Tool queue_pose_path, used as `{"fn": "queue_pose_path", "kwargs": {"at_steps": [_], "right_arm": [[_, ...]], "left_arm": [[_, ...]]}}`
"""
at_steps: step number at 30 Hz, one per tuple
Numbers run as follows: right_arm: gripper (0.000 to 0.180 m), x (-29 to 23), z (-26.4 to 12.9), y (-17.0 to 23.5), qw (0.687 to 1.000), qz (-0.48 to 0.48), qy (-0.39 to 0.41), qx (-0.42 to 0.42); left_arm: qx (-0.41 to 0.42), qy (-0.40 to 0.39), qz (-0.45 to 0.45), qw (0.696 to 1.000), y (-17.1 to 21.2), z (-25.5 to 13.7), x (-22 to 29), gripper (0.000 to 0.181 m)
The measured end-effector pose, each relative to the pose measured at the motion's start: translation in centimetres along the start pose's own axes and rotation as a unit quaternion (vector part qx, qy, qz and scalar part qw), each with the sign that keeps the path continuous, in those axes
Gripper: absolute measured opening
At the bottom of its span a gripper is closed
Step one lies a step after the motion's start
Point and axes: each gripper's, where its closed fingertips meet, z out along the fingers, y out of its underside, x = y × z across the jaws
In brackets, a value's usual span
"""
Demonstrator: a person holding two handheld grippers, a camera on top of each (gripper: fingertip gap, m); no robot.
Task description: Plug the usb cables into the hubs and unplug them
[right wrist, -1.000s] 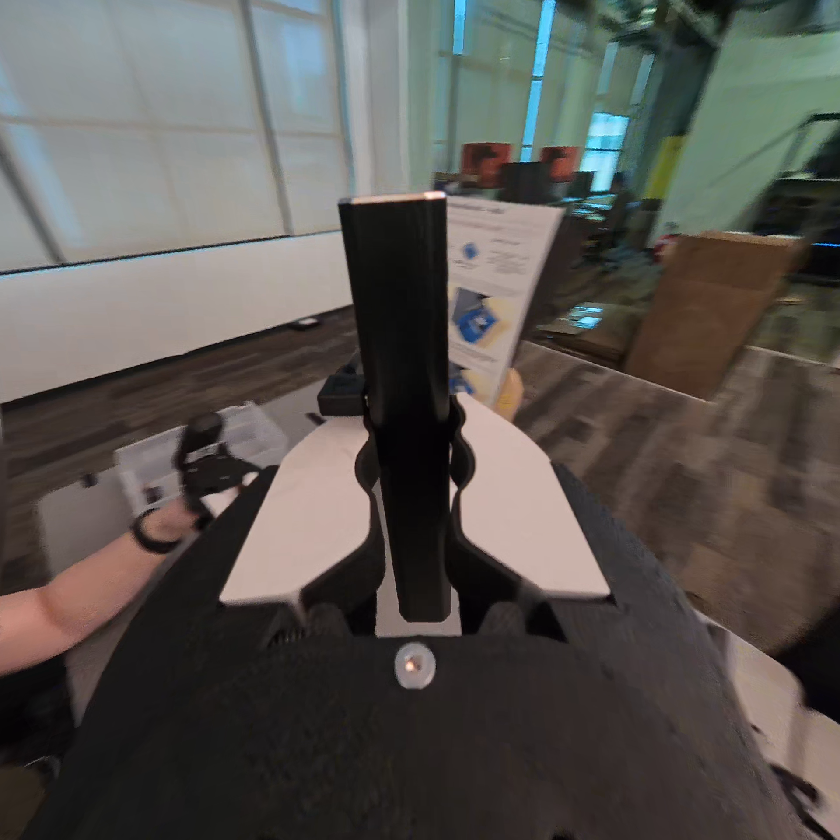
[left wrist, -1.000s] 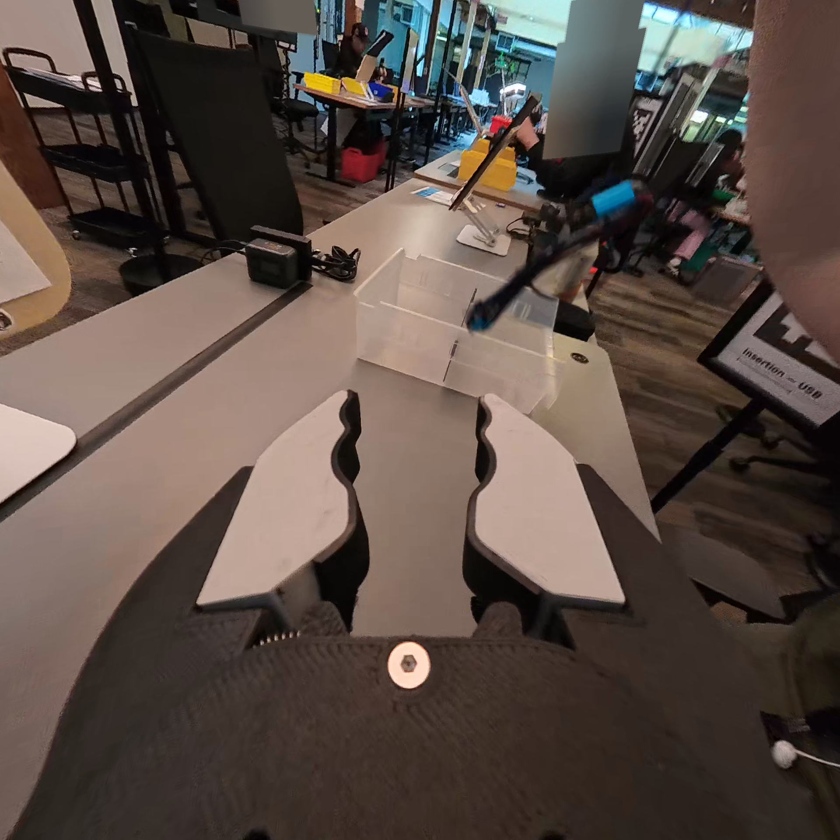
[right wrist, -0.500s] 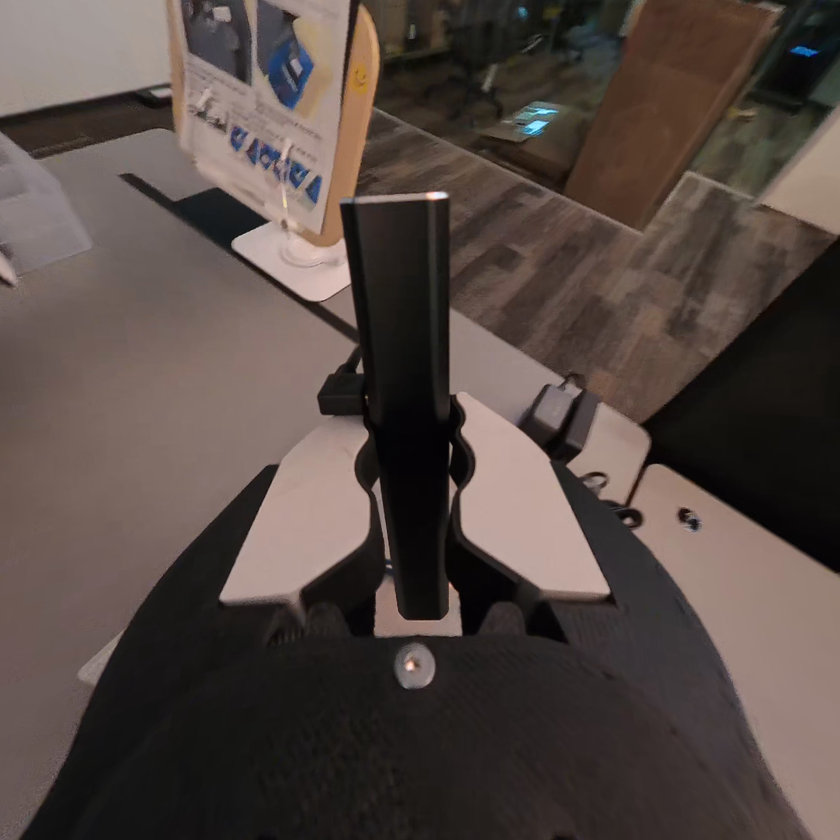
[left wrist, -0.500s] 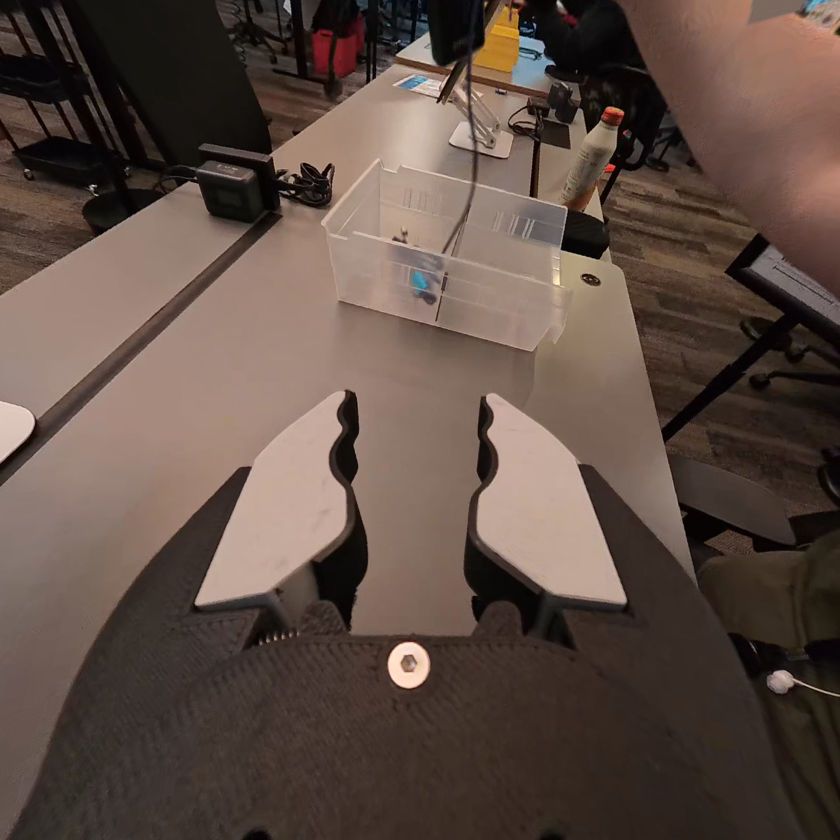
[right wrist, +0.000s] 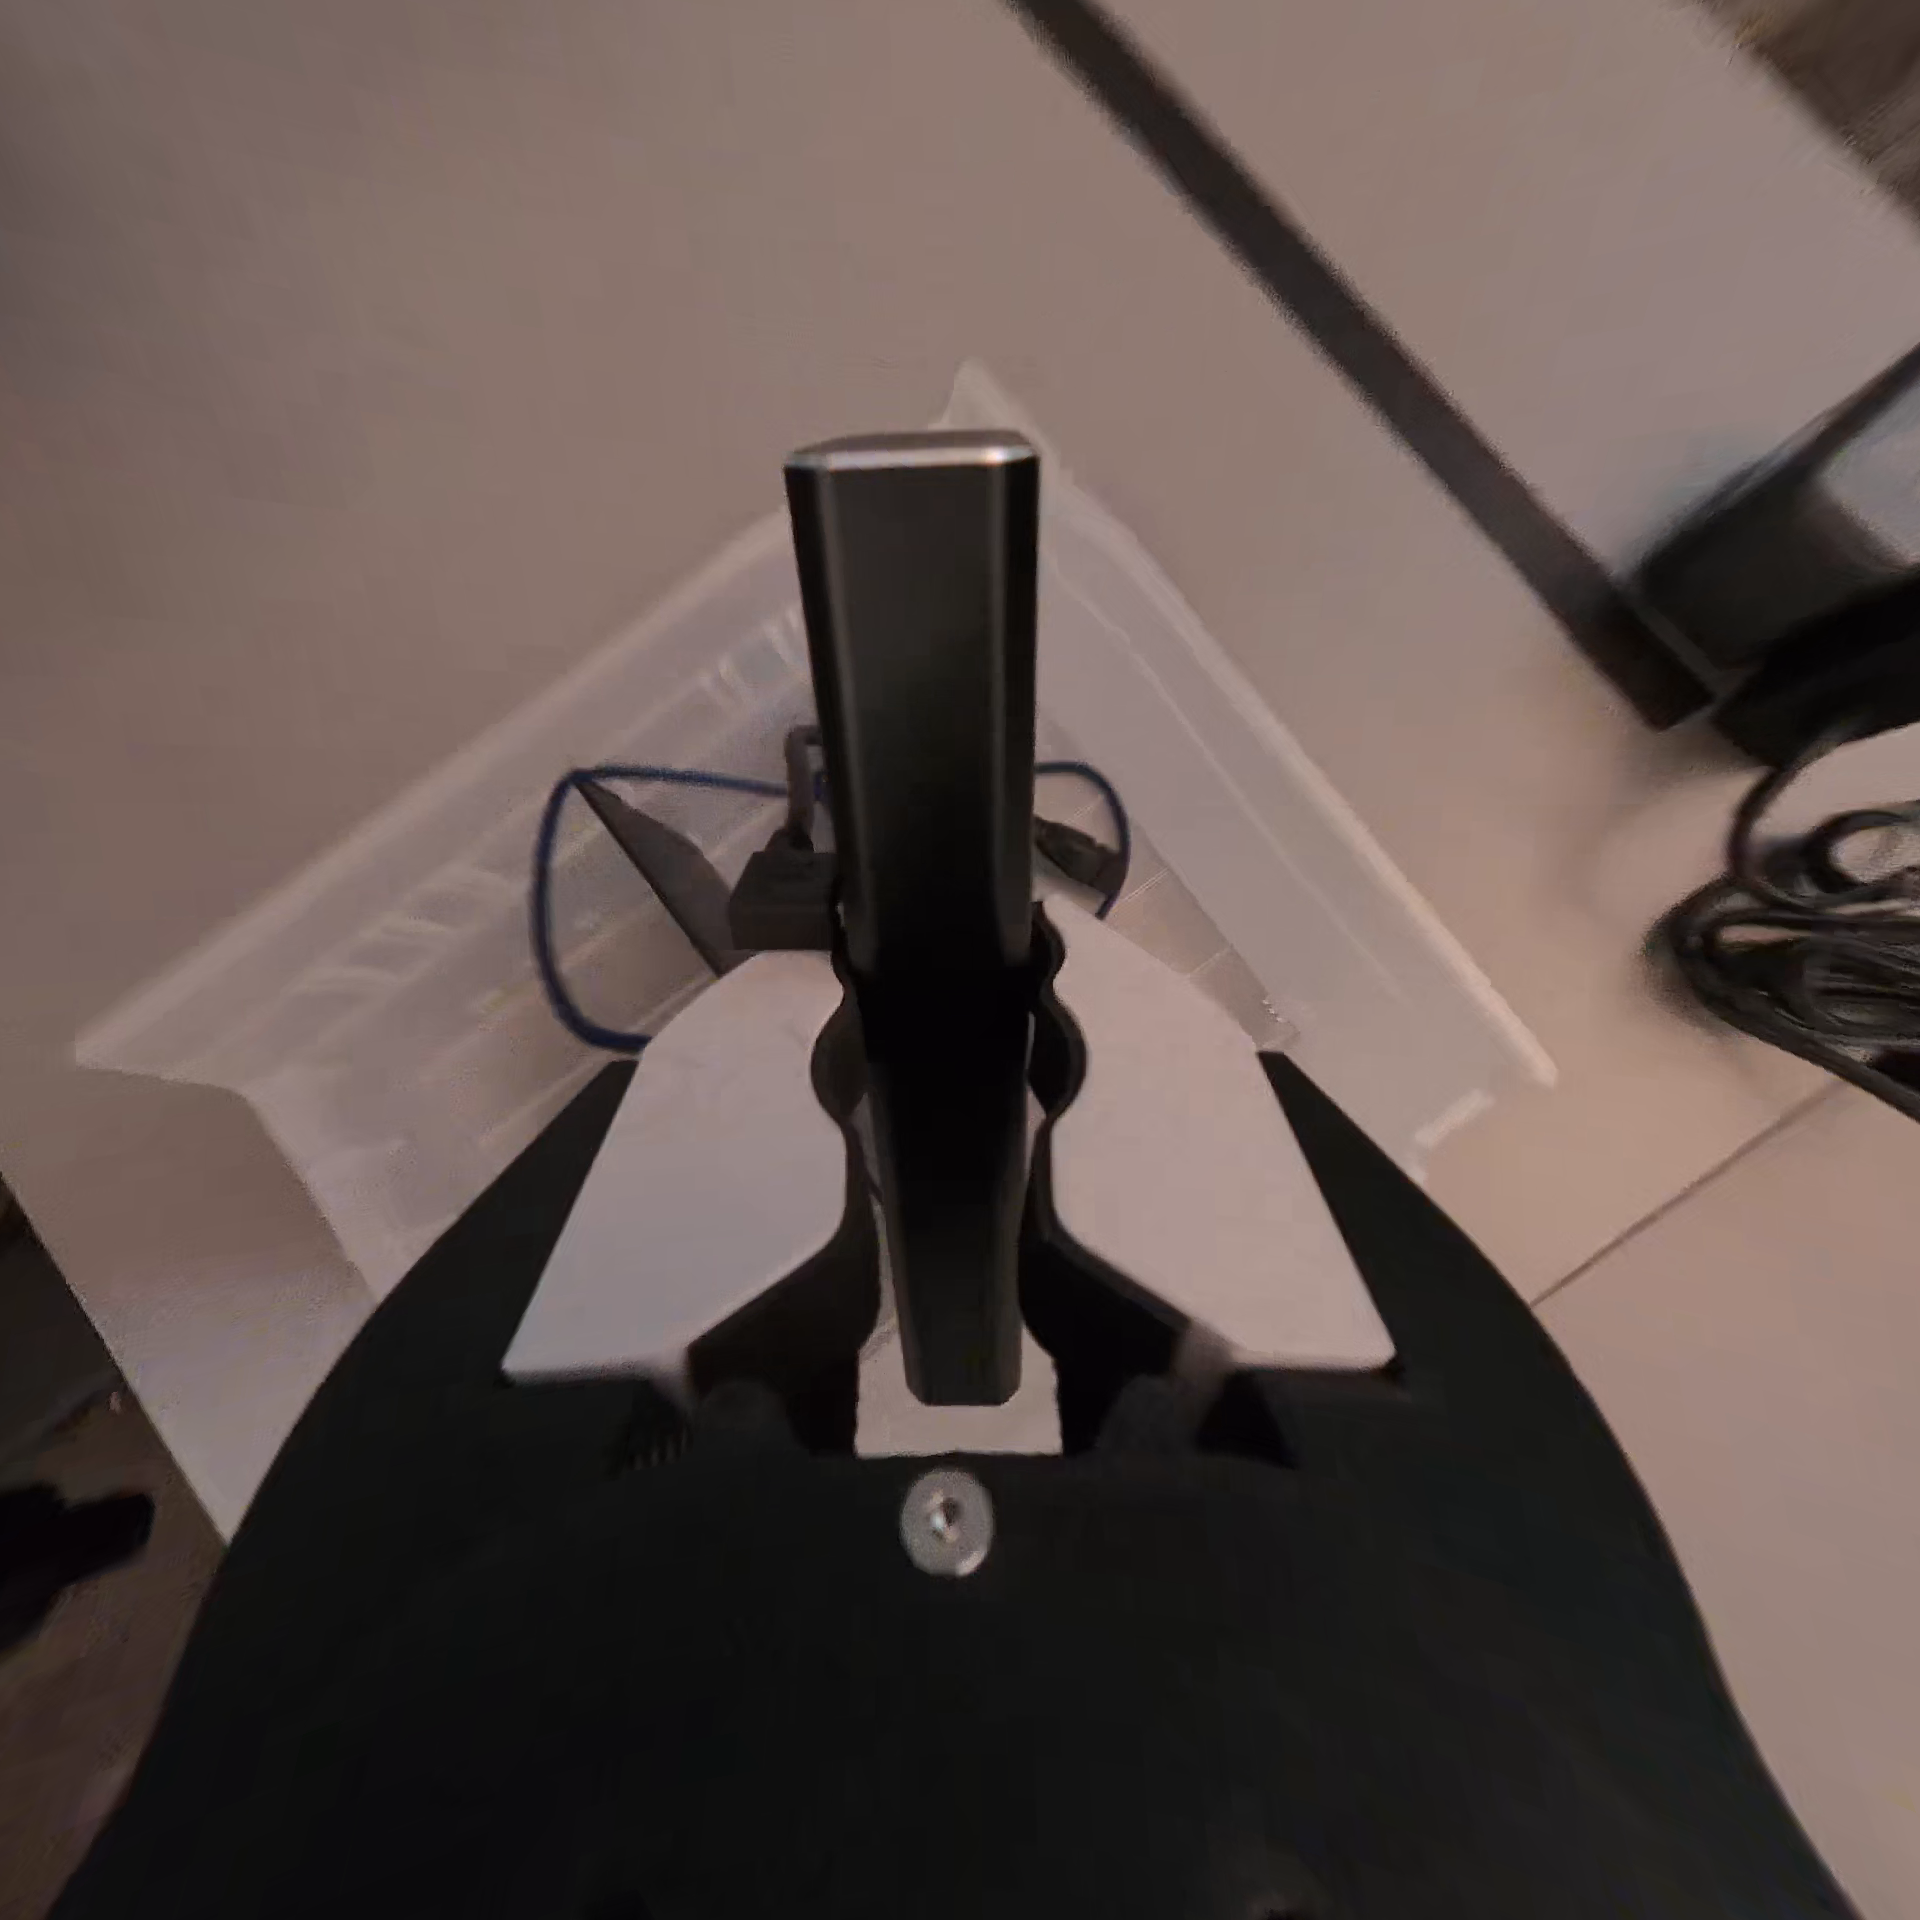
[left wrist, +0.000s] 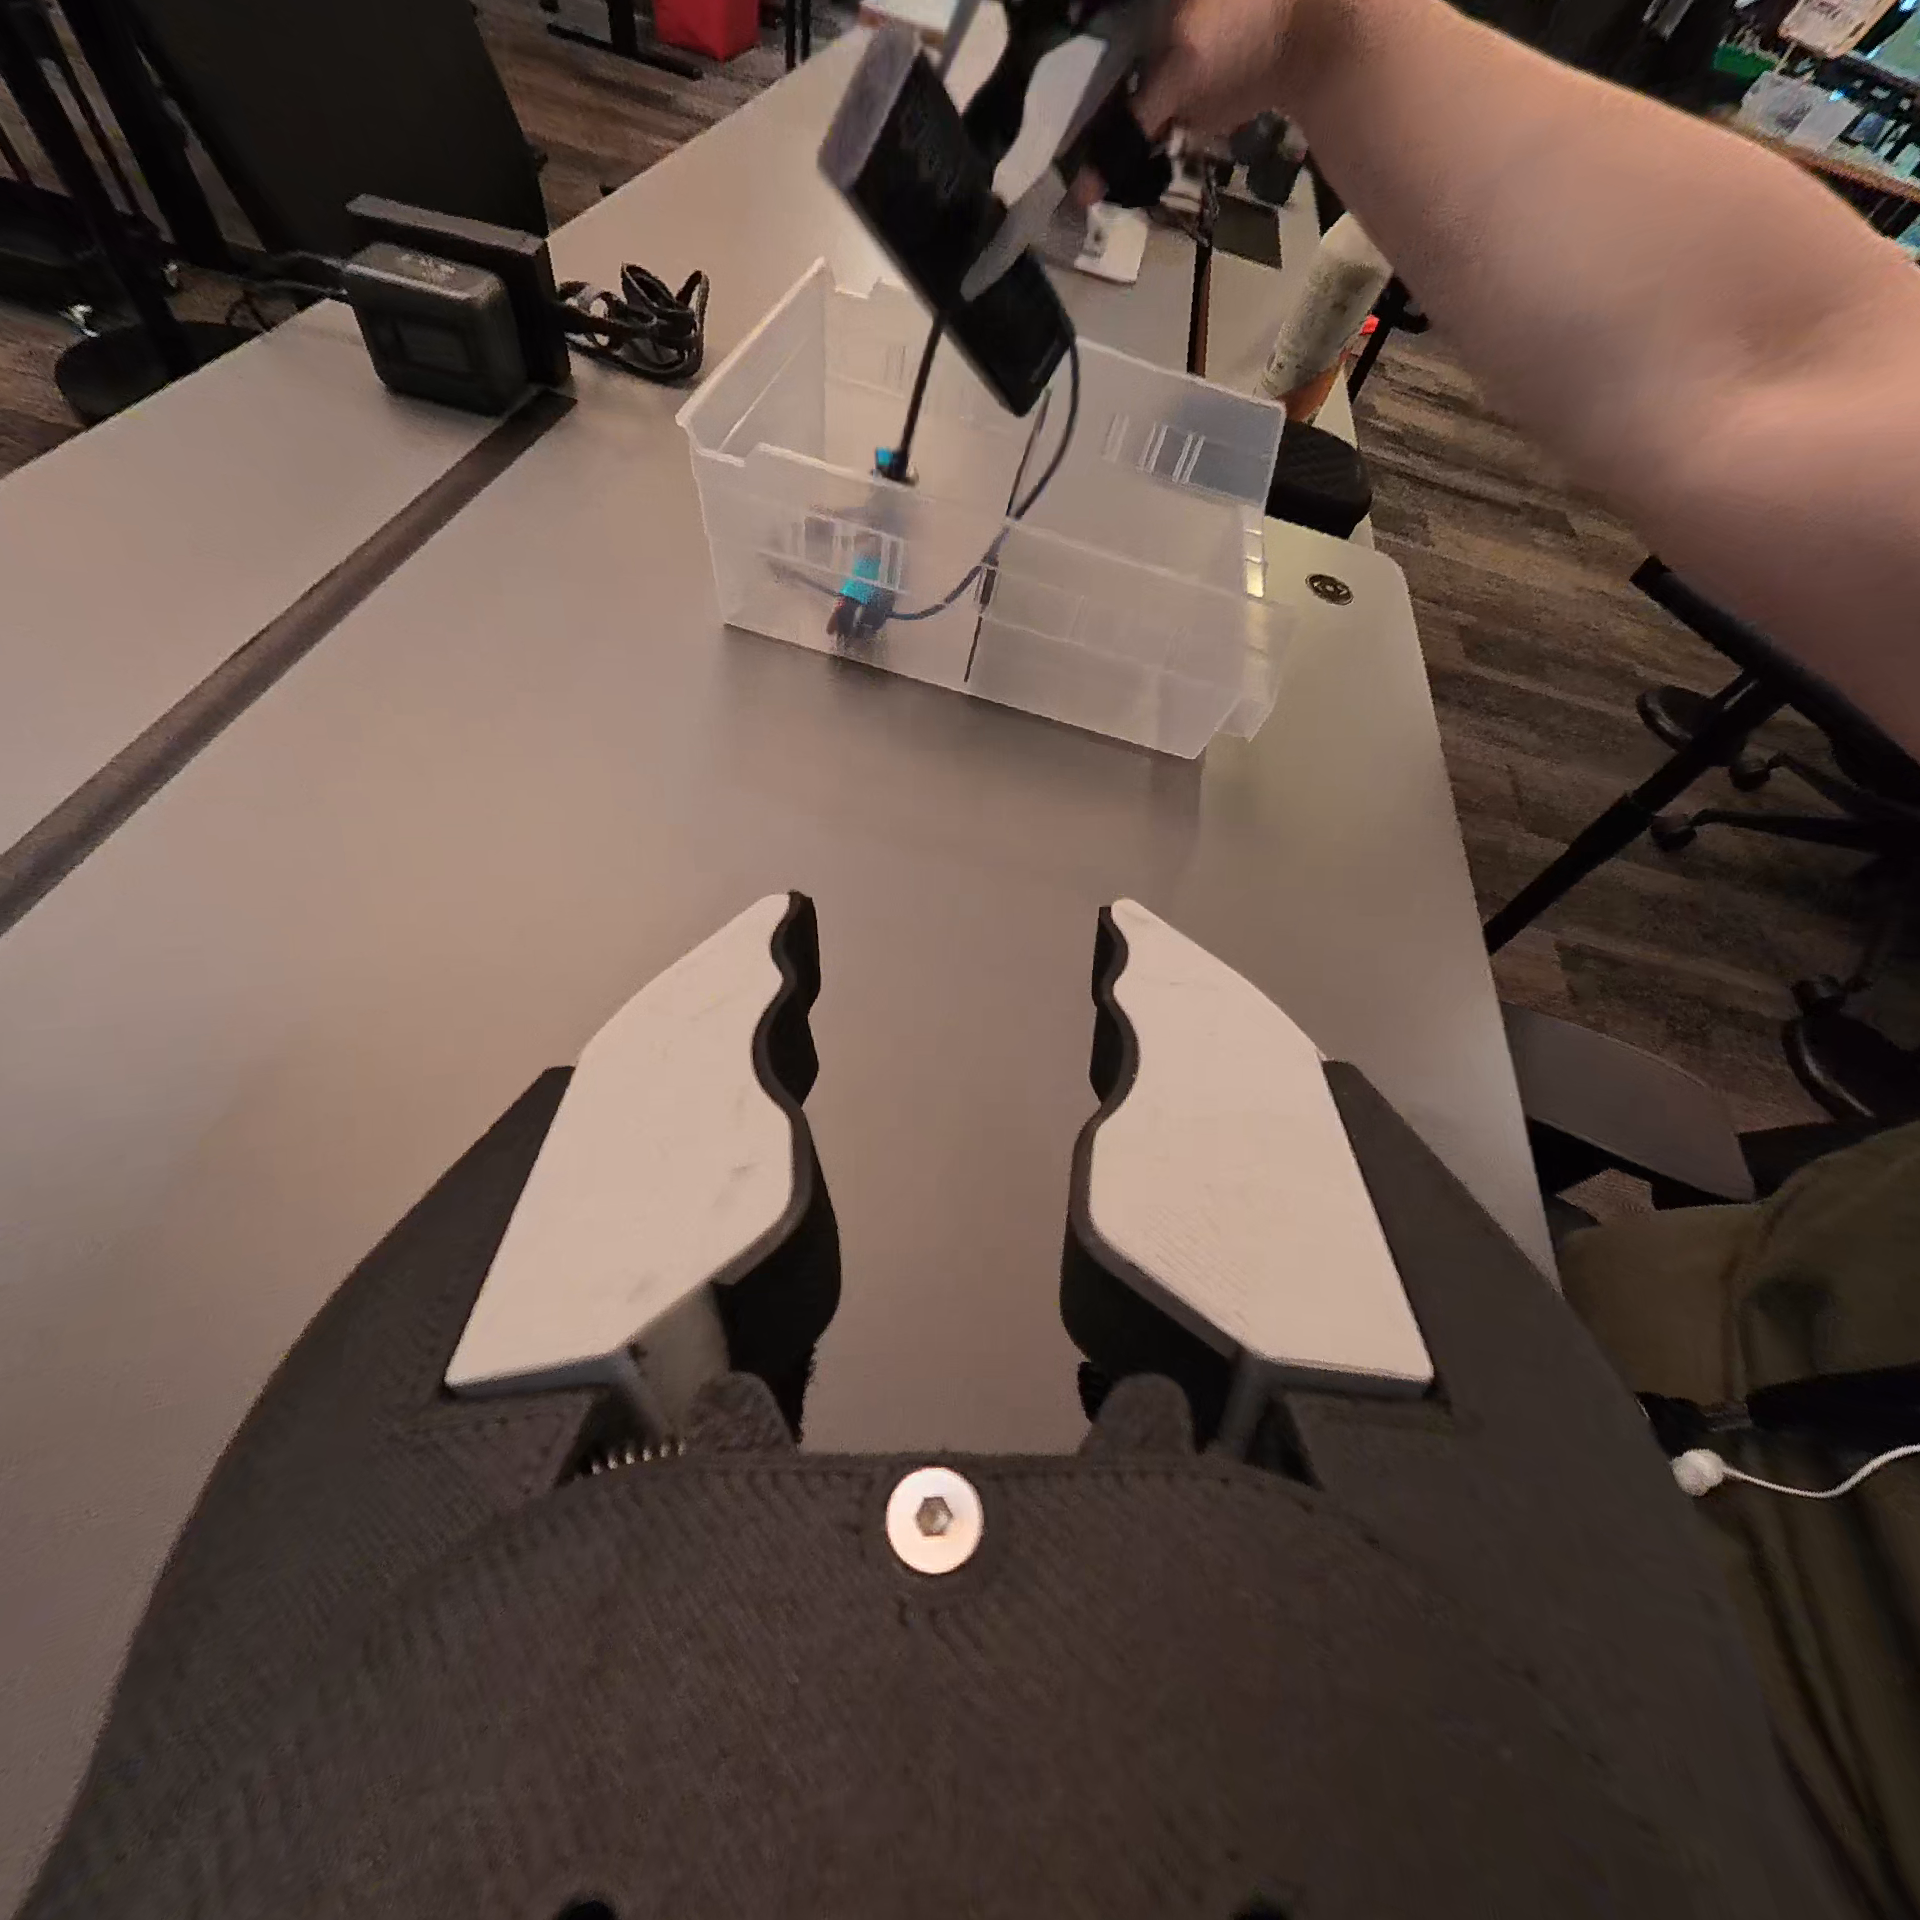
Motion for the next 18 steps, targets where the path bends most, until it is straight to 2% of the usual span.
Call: {"fn": "queue_pose_path", "kwargs": {"at_steps": [5, 9, 11, 13, 18], "right_arm": [[0.028, 0.8, 5.0, 1.0, 0.995, -0.015, -0.021, -0.096], [0.029, 1.6, 6.9, 1.2, 0.989, -0.039, -0.014, -0.143], [0.032, 1.3, 7.5, 2.2, 0.982, -0.03, -0.028, -0.183], [0.044, 1.2, 7.8, 3.3, 0.976, -0.014, -0.031, -0.215], [0.034, 2.1, 4.7, 2.6, 0.976, -0.04, 0.048, -0.21]], "left_arm": [[-0.016, 0.005, 0.002, 1.0, 0.6, 0.8, 0.3, 0.049], [-0.03, 0.012, 0.007, 0.999, 1.1, 1.4, 0.6, 0.049], [-0.029, 0.004, 0.01, 1.0, 1.0, 1.5, 0.3, 0.043], [-0.02, 0.004, 0.006, 1.0, 0.7, 1.3, 0.3, 0.044], [0.006, -0.005, 0.005, 1.0, -0.6, -0.4, 0.1, 0.045]]}}
